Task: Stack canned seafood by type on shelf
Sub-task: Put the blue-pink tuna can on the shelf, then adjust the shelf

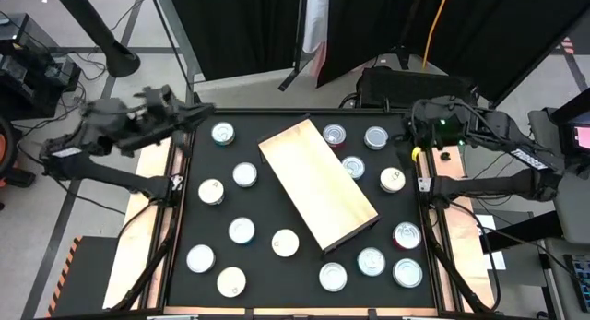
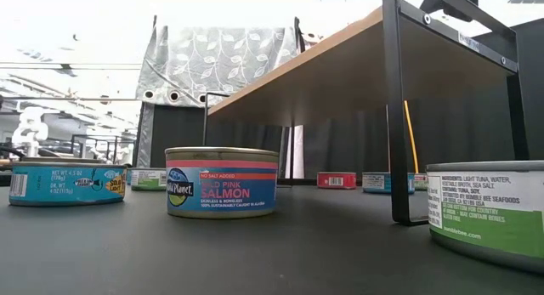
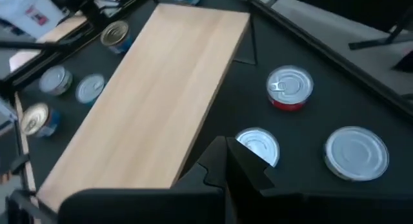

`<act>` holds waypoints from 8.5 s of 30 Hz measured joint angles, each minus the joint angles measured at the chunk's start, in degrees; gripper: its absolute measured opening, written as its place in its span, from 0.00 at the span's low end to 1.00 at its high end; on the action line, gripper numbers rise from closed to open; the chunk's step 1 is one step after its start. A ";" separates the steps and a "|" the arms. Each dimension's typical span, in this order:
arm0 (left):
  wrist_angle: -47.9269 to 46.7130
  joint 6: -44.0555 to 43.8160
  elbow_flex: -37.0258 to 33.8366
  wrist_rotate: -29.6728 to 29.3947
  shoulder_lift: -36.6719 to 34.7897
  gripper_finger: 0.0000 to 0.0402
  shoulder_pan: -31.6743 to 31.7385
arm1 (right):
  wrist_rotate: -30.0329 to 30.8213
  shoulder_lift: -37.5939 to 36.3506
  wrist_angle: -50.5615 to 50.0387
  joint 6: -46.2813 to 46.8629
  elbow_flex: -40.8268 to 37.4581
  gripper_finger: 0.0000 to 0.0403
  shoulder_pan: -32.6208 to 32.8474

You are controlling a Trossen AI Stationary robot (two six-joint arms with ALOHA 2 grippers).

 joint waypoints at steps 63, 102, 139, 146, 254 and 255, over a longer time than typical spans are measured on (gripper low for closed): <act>-4.33 -19.51 3.56 16.98 20.05 0.01 -13.90 | 4.46 28.48 0.19 48.83 -24.81 0.00 5.31; -7.07 -18.83 3.56 14.28 20.05 0.01 -16.56 | 4.53 32.11 11.43 55.61 -28.74 0.00 16.32; -9.69 -12.98 3.55 2.38 23.67 0.01 -8.46 | 6.69 9.23 -3.63 50.72 -30.10 0.34 20.74; -6.85 -6.88 2.53 12.86 34.16 0.01 1.29 | 7.67 10.38 -3.03 49.05 -30.14 0.38 18.43; -10.31 15.40 6.18 25.04 49.25 0.08 27.62 | 0.63 6.19 1.84 25.60 -26.27 0.64 8.30; -11.25 15.54 6.14 25.06 48.73 0.09 27.40 | -0.54 6.19 2.35 25.77 -26.27 0.64 8.45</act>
